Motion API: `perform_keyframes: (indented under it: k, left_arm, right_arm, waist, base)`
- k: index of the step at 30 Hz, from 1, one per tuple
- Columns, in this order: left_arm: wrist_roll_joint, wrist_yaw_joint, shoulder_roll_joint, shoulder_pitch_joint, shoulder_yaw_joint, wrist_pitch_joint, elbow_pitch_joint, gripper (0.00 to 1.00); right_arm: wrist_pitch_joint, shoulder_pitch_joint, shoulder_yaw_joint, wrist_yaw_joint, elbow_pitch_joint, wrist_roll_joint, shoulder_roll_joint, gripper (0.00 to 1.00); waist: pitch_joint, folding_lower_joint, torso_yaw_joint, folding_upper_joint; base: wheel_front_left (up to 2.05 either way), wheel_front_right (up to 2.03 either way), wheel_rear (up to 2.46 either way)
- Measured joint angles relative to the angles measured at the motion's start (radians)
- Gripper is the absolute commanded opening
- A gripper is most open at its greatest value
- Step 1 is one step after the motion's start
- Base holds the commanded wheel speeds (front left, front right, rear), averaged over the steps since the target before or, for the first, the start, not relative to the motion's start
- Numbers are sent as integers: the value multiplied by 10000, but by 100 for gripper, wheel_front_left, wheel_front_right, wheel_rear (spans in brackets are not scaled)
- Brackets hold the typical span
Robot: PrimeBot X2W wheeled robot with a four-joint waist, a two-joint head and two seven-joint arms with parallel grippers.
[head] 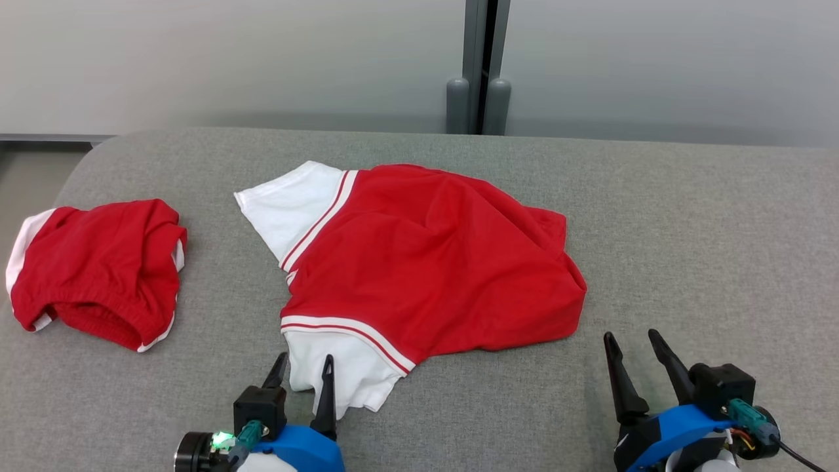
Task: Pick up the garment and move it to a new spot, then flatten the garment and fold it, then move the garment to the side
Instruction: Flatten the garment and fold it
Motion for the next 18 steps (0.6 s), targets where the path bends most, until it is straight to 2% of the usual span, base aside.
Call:
perform_keyframes:
  k: [11,15,16,17,18]
  left_arm:
    - [-58,-194,-100,-495,-31,-82,-495,100]
    - [-23,-238,-113,-496,-44,-82,-673,100]
    - [0,-242,-117,-496,-50,-82,-696,100]
    - [15,-270,-121,-496,-46,-82,-723,100]
    - [17,-274,-125,-496,-31,-82,-767,100]
  right_arm:
    - [-2,-987,203,0,773,-591,2,100]
    - [0,-1368,297,0,1613,-596,6,100]
    - [2,-1456,280,0,1781,-546,6,32]
    - [-2,-1580,307,0,1923,-489,2,0]
    - [0,-1705,339,0,2067,-290,4,0]
  waist:
    - [611,2,501,1]
    - [788,2,758,1]
    - [829,1,810,1]
    - [876,1,855,1]
    - [915,2,892,1]
  base:
    - [0,0,0]
    - [0,0,0]
    - [0,0,0]
    - [0,0,0]
    - [0,0,0]
